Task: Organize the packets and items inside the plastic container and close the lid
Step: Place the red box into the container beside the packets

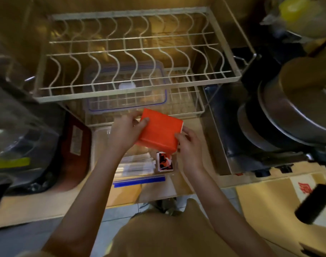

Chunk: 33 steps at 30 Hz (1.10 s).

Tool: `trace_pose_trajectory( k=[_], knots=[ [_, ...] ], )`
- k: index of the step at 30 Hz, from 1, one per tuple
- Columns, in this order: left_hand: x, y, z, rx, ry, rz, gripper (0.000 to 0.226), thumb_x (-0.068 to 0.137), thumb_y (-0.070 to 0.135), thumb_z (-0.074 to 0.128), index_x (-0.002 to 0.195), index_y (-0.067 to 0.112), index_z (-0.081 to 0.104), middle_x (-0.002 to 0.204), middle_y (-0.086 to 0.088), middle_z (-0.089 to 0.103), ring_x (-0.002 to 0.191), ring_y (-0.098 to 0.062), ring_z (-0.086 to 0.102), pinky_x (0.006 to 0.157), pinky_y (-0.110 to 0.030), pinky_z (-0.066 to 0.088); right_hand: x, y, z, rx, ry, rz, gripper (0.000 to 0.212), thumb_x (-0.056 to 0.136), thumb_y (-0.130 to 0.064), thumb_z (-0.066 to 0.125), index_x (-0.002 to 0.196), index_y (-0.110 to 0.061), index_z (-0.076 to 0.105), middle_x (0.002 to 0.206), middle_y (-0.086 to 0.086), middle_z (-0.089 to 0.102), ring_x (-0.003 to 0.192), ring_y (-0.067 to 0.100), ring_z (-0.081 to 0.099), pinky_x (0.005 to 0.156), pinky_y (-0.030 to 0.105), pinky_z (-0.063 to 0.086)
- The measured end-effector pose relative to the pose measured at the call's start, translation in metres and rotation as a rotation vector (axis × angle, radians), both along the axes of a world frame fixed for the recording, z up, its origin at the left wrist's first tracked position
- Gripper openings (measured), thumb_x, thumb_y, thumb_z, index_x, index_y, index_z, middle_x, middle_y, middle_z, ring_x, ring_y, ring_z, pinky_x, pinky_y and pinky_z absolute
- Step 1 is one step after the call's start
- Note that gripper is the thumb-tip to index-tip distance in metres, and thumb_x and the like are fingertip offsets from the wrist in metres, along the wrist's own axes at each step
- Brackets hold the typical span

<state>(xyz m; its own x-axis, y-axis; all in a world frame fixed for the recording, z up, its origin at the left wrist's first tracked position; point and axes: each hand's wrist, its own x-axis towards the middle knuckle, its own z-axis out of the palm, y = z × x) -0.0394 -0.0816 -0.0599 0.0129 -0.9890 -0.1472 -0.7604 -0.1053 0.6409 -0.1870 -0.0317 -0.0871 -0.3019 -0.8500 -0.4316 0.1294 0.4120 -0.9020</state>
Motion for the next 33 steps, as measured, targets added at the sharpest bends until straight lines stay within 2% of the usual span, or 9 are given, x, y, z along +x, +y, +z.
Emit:
trace_pose_trajectory(
  k=[3, 9, 13, 15, 20, 23, 26, 30, 33],
  knots=[
    [0.029, 0.018, -0.009, 0.020, 0.009, 0.147, 0.033, 0.089, 0.029, 0.056, 0.119, 0.016, 0.061, 0.101, -0.018, 0.071, 0.097, -0.034, 0.064, 0.084, -0.036, 0.048, 0.023, -0.001, -0.013, -0.051, 0.064, 0.167, 0.025, 0.089, -0.013, 0.053, 0.104, -0.030, 0.062, 0.095, 0.002, 0.062, 0.091, 0.022, 0.062, 0.074, 0.033, 0.052],
    [0.065, 0.041, -0.040, 0.058, 0.018, 0.302, 0.029, 0.089, 0.024, 0.056, 0.114, 0.011, 0.062, 0.098, -0.020, 0.073, 0.093, -0.035, 0.068, 0.081, -0.041, 0.053, 0.059, -0.003, -0.044, -0.101, 0.131, 0.283, 0.044, 0.088, 0.001, 0.051, 0.111, -0.036, 0.055, 0.080, -0.013, 0.061, 0.068, -0.005, 0.059, 0.066, 0.011, 0.048],
    [0.067, 0.053, -0.062, 0.082, -0.010, 0.306, 0.028, 0.091, 0.012, 0.051, 0.117, 0.003, 0.057, 0.100, -0.026, 0.070, 0.092, -0.041, 0.065, 0.075, -0.040, 0.047, 0.076, 0.001, -0.068, -0.158, 0.259, 0.340, 0.045, 0.090, -0.002, 0.048, 0.131, -0.019, 0.051, 0.111, 0.002, 0.065, 0.101, 0.017, 0.062, 0.089, 0.036, 0.053],
    [0.066, 0.056, -0.072, 0.117, -0.003, 0.312, 0.033, 0.092, 0.011, 0.050, 0.123, -0.002, 0.049, 0.103, -0.029, 0.067, 0.094, -0.043, 0.063, 0.074, -0.040, 0.045, 0.080, 0.003, -0.078, -0.171, 0.260, 0.377, 0.044, 0.092, 0.000, 0.047, 0.132, -0.016, 0.050, 0.117, 0.003, 0.065, 0.107, 0.016, 0.062, 0.090, 0.036, 0.054],
    [0.070, 0.056, -0.089, 0.214, -0.059, 0.246, 0.066, 0.093, 0.012, 0.047, 0.145, -0.003, 0.008, 0.115, -0.031, 0.061, 0.101, -0.045, 0.060, 0.085, -0.047, 0.047, 0.085, 0.003, -0.085, -0.163, 0.286, 0.498, 0.046, 0.096, -0.004, 0.044, 0.139, -0.018, 0.042, 0.107, -0.003, 0.063, 0.096, 0.005, 0.061, 0.083, 0.017, 0.051],
    [0.070, 0.054, -0.088, 0.247, -0.072, 0.212, 0.073, 0.092, 0.011, 0.047, 0.145, -0.003, -0.003, 0.133, -0.030, 0.047, 0.106, -0.043, 0.058, 0.088, -0.045, 0.046, 0.087, 0.000, -0.086, -0.141, 0.303, 0.534, 0.037, 0.097, -0.013, 0.044, 0.134, -0.019, 0.045, 0.102, -0.007, 0.064, 0.089, 0.001, 0.061, 0.081, 0.023, 0.054],
    [0.070, 0.056, -0.092, 0.288, -0.097, 0.165, 0.083, 0.089, 0.011, 0.052, 0.144, -0.001, -0.009, 0.153, -0.024, 0.017, 0.116, -0.041, 0.053, 0.095, -0.044, 0.044, 0.087, -0.001, -0.086, -0.118, 0.279, 0.515, 0.032, 0.096, -0.009, 0.046, 0.127, -0.013, 0.047, 0.097, -0.020, 0.061, 0.086, -0.009, 0.061, 0.082, 0.025, 0.054],
    [0.072, 0.056, -0.102, 0.349, -0.160, 0.129, 0.084, 0.088, 0.012, 0.054, 0.145, 0.002, -0.006, 0.156, -0.021, 0.007, 0.130, -0.038, 0.041, 0.104, -0.042, 0.039, 0.088, -0.001, -0.087, -0.069, 0.313, 0.525, 0.023, 0.094, -0.009, 0.049, 0.117, -0.008, 0.049, 0.096, -0.004, 0.061, 0.081, -0.001, 0.059, 0.075, 0.024, 0.051],
    [0.072, 0.055, -0.110, 0.384, -0.210, 0.067, 0.080, 0.088, 0.011, 0.051, 0.146, 0.004, -0.003, 0.157, -0.020, -0.002, 0.140, -0.037, 0.024, 0.112, -0.040, 0.033, 0.089, 0.001, -0.092, -0.033, 0.425, 0.610, 0.028, 0.091, -0.009, 0.055, 0.118, -0.007, 0.049, 0.105, 0.011, 0.064, 0.090, 0.021, 0.063, 0.077, 0.035, 0.053]
  ],
)
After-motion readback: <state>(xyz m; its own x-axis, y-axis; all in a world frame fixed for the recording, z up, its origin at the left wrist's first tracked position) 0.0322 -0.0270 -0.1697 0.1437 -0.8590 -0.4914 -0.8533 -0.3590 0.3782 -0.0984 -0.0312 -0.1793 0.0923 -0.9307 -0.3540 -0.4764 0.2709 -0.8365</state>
